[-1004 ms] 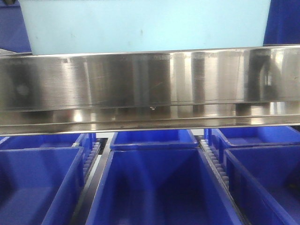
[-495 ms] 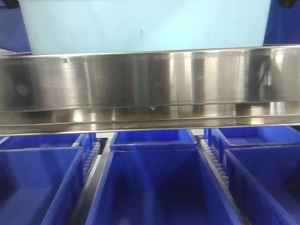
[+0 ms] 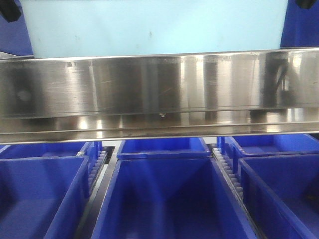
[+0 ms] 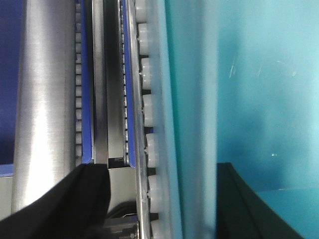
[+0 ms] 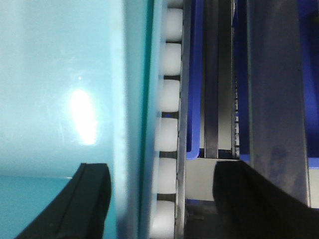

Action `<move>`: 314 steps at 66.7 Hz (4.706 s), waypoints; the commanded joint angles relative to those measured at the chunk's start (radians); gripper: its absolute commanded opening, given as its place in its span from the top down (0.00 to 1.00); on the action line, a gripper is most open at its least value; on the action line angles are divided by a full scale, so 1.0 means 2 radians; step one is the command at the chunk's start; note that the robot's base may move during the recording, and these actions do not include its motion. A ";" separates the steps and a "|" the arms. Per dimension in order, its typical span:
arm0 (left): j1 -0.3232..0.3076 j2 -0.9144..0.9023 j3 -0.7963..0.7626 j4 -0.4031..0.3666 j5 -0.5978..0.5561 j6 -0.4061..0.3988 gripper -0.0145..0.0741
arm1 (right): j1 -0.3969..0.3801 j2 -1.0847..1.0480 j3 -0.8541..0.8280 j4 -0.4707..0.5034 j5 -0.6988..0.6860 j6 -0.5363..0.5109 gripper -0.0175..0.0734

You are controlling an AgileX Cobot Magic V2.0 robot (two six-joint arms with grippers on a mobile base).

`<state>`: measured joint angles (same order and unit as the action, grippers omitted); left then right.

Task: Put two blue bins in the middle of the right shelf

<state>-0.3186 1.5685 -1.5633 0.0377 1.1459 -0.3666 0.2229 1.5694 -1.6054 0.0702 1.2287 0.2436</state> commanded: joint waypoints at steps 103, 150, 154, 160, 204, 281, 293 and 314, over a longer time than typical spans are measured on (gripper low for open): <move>0.001 -0.037 -0.005 -0.022 -0.078 0.042 0.96 | 0.000 -0.023 -0.041 0.017 -0.041 -0.041 0.99; 0.001 -0.046 -0.131 0.053 -0.205 0.057 0.96 | 0.000 -0.023 -0.134 0.002 -0.224 -0.086 0.99; 0.001 -0.046 -0.131 0.053 -0.205 0.057 0.96 | 0.000 -0.023 -0.134 0.002 -0.225 -0.086 0.99; 0.001 -0.046 -0.131 0.053 -0.205 0.057 0.96 | 0.000 -0.023 -0.134 0.002 -0.225 -0.086 0.99; 0.001 -0.046 -0.131 0.053 -0.205 0.057 0.96 | 0.000 -0.023 -0.134 0.002 -0.227 -0.086 0.99; 0.001 -0.046 -0.131 0.053 -0.217 0.057 0.96 | 0.000 -0.012 -0.134 0.002 -0.226 -0.086 0.99; 0.001 -0.046 -0.131 0.053 -0.219 0.057 0.96 | 0.000 -0.012 -0.134 0.002 -0.226 -0.086 0.99; 0.001 -0.046 -0.131 0.053 -0.219 0.057 0.96 | 0.000 -0.012 -0.134 0.002 -0.226 -0.086 0.99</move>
<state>-0.3169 1.5007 -1.8062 0.1618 0.8245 -0.2670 0.2254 1.5543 -1.8599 0.0686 0.8577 0.0893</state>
